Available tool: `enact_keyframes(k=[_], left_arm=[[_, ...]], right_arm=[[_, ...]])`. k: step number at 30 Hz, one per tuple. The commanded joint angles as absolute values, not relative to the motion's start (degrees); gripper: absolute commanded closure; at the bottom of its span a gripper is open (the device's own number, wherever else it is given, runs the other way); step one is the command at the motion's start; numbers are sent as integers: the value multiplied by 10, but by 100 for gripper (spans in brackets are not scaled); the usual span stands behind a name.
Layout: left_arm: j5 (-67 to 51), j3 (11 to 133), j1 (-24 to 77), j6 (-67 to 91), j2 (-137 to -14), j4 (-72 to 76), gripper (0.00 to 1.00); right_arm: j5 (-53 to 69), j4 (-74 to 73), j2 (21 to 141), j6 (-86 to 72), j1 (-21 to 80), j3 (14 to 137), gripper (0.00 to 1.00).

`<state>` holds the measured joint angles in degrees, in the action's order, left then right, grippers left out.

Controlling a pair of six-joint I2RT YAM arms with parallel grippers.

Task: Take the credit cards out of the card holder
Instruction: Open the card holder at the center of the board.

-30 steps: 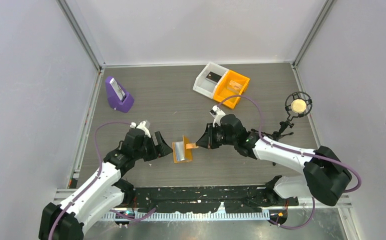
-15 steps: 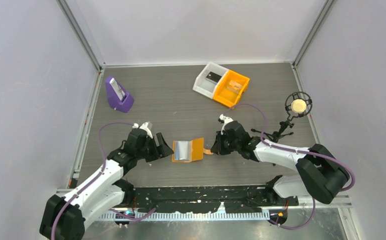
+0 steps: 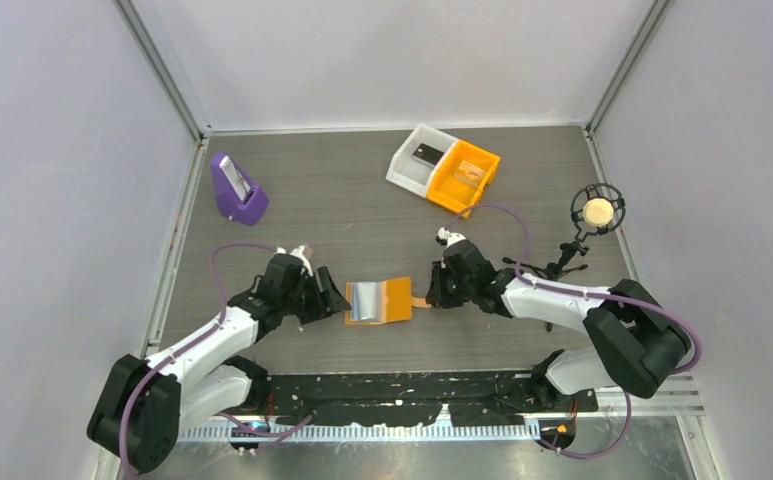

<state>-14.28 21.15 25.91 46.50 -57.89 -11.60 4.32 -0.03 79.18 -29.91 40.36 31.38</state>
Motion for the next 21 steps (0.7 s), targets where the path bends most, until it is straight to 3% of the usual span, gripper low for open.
enact_keyframes(k=[1,5,9,16,21], left_arm=[[-156,225,263,472,-572,-74,39],[-138,222,263,469,-561,-76,40],[-134,218,263,469,-563,-75,40],[-130,207,263,463,-543,-73,41],[-130,198,263,465,-530,-75,41]], right_arm=[[25,-84,768,-301,402,366,74],[14,-141,730,-314,401,413,63],[28,-180,710,-327,406,467,57],[95,-69,696,-379,434,476,59],[107,-34,760,-394,480,510,62]])
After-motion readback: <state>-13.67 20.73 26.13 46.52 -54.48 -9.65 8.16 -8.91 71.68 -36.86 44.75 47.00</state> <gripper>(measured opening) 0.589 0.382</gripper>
